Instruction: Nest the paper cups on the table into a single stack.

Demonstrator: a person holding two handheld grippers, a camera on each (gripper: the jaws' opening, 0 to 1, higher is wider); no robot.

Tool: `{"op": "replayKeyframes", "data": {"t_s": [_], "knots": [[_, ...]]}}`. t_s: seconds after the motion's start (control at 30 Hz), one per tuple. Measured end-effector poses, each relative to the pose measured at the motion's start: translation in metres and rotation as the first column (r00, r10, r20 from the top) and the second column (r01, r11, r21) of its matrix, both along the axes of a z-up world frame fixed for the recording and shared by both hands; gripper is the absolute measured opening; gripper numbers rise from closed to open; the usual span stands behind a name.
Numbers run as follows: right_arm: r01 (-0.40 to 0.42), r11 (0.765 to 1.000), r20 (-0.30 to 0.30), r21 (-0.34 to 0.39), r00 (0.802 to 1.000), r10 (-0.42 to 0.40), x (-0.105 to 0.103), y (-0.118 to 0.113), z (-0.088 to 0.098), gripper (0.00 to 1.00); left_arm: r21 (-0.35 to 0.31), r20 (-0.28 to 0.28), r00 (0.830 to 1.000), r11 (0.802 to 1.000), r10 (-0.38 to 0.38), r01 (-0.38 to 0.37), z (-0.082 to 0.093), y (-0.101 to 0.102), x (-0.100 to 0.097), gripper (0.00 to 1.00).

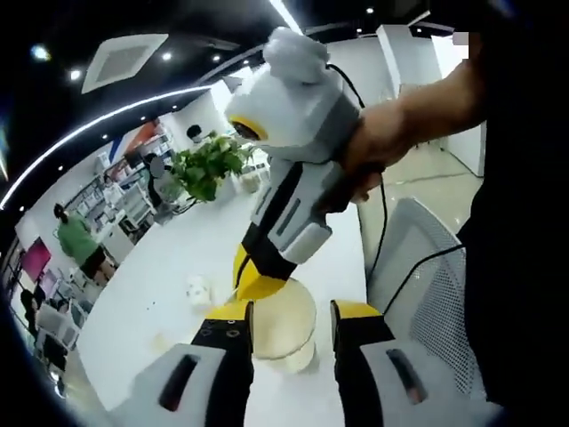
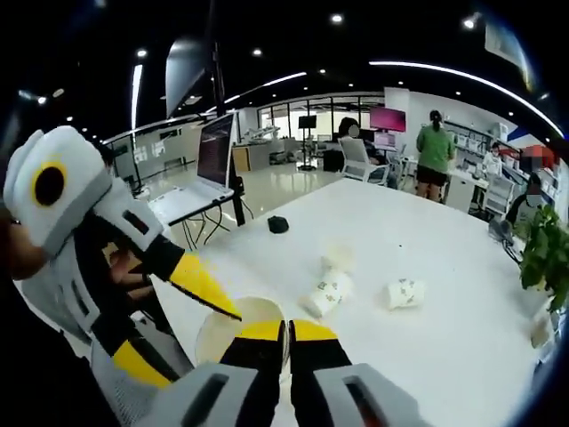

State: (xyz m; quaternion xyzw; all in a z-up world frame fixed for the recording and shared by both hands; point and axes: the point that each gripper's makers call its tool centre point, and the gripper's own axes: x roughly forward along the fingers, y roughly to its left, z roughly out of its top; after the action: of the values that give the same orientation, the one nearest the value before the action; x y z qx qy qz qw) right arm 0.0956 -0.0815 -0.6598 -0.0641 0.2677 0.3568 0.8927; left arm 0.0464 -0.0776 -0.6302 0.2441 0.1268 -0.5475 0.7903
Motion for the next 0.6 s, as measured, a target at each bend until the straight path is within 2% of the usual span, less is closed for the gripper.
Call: {"op": "replayKeyframes", "data": {"t_s": [0.33,0.6], "knots": [[0.038,0.999,-0.061,0.038,0.997,-0.036,0.001,-0.003,-0.021,0.00,-0.084,-0.067,0.993,0.991,0.101,-0.107,-0.003,0.026,0.007,0.46],[0.060,0.996,-0.087,0.072,0.995,-0.053,0.003,-0.002,-0.031,0.00,-0.103,-0.108,0.984,0.983,0.141,-0.152,-0.014,0.043,0.004,0.55]]}}
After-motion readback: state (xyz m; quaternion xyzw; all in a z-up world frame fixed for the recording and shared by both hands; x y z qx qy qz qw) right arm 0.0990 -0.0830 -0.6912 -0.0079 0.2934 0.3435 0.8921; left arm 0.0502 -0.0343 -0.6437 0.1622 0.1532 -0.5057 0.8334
